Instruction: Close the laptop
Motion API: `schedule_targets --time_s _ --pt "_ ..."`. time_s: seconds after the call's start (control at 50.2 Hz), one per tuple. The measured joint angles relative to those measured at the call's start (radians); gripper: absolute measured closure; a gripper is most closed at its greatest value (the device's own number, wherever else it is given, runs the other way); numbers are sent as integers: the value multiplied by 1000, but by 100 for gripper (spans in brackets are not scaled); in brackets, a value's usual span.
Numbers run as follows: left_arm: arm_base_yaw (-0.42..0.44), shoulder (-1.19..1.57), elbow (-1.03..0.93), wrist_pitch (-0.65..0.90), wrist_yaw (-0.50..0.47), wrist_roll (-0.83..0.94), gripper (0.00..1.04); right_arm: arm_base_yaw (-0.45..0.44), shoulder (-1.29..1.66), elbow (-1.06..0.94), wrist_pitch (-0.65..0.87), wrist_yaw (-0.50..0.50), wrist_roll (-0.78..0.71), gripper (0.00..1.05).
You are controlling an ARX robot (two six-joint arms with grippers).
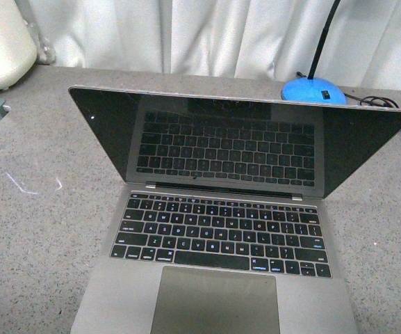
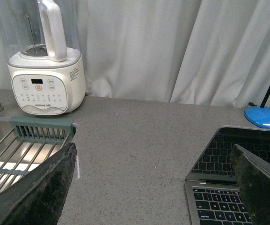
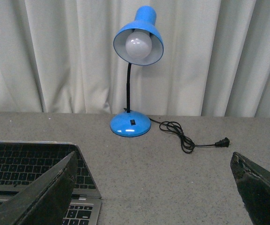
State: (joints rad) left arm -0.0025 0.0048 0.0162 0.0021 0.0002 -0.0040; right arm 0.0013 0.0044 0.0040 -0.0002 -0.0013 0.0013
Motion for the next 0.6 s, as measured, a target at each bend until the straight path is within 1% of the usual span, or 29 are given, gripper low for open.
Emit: schedule_targets --time_s 0.04,0.08,0.199,0.219,0.259,0.299,0.318,0.378,0.458,0.498,0.517,0.537,0.577,0.597 --pt "0 0 0 0 0 1 8 0 0 0 0 0 2 11" --pt "0 0 0 0 0 1 13 0 0 0 0 0 1 16" --pt "0 0 0 0 0 1 33 0 0 0 0 0 0 35" --pt "0 0 0 0 0 0 37 0 0 0 0 0 0 37" --pt "0 0 0 0 0 0 46 0 0 0 0 0 0 48" --pt "0 0 0 0 0 0 55 0 0 0 0 0 0 55" --pt "0 0 0 0 0 0 56 0 0 0 0 0 0 59" --pt "0 0 0 0 0 0 67 0 0 0 0 0 0 69" --pt "0 0 0 0 0 0 80 0 0 0 0 0 0 80" --pt "0 0 0 0 0 0 84 -1 0 0 2 -4 -2 87" --pt "-1 0 -1 3 -9 0 87 -19 -5 -4 41 -45 -16 93" --pt "-16 -6 -7 47 -63 -19 96 -38 -3 -6 82 -80 -32 96" --pt "-19 -7 -26 124 -116 -39 101 -80 13 -9 174 -135 -42 103" --pt "-19 -3 -28 171 -135 -58 101 -102 23 -8 207 -154 -44 104"
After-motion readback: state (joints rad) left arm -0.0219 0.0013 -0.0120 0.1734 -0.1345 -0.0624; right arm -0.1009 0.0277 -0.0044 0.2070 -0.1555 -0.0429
